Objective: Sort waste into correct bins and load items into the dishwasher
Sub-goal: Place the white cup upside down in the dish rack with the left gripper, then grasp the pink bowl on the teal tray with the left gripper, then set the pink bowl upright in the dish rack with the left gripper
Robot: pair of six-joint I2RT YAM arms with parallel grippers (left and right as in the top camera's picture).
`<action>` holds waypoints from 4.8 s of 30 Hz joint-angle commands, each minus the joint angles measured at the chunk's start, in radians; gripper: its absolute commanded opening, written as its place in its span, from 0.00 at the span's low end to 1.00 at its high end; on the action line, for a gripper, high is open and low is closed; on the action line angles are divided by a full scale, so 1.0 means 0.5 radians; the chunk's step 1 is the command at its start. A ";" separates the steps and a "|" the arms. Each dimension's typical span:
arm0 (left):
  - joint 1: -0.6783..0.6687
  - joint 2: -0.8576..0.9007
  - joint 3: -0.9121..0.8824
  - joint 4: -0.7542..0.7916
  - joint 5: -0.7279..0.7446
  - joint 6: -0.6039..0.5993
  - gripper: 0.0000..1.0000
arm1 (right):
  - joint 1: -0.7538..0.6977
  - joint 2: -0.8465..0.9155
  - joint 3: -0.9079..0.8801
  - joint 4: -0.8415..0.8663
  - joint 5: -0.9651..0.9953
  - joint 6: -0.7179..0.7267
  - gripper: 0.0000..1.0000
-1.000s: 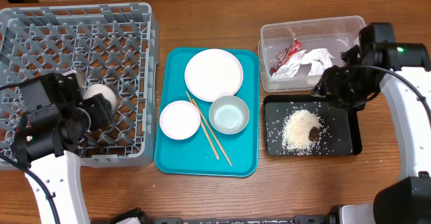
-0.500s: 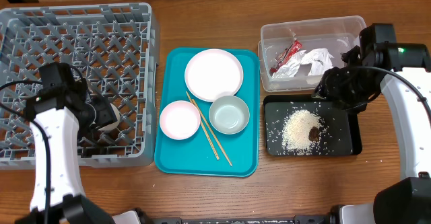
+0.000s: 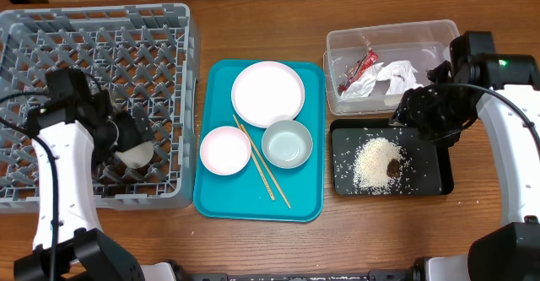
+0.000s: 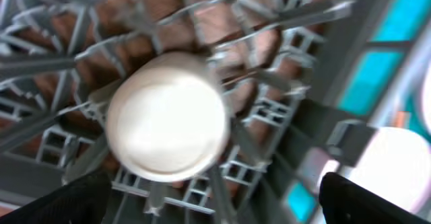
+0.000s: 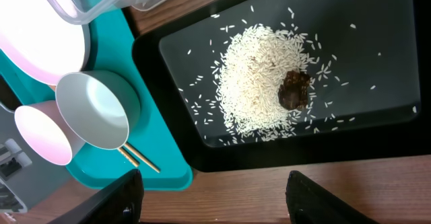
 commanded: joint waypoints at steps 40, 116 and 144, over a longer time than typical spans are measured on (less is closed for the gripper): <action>-1.645 0.861 0.126 -0.116 -0.208 0.109 0.04 | -0.549 -0.043 0.015 -0.130 0.072 -0.048 1.00; 0.230 1.149 0.991 -0.317 1.557 1.360 0.04 | -0.549 -0.043 0.015 -0.145 0.072 -0.048 1.00; 0.169 0.703 0.993 -0.590 1.355 1.202 0.90 | -0.549 -0.043 0.015 -0.176 0.073 -0.050 1.00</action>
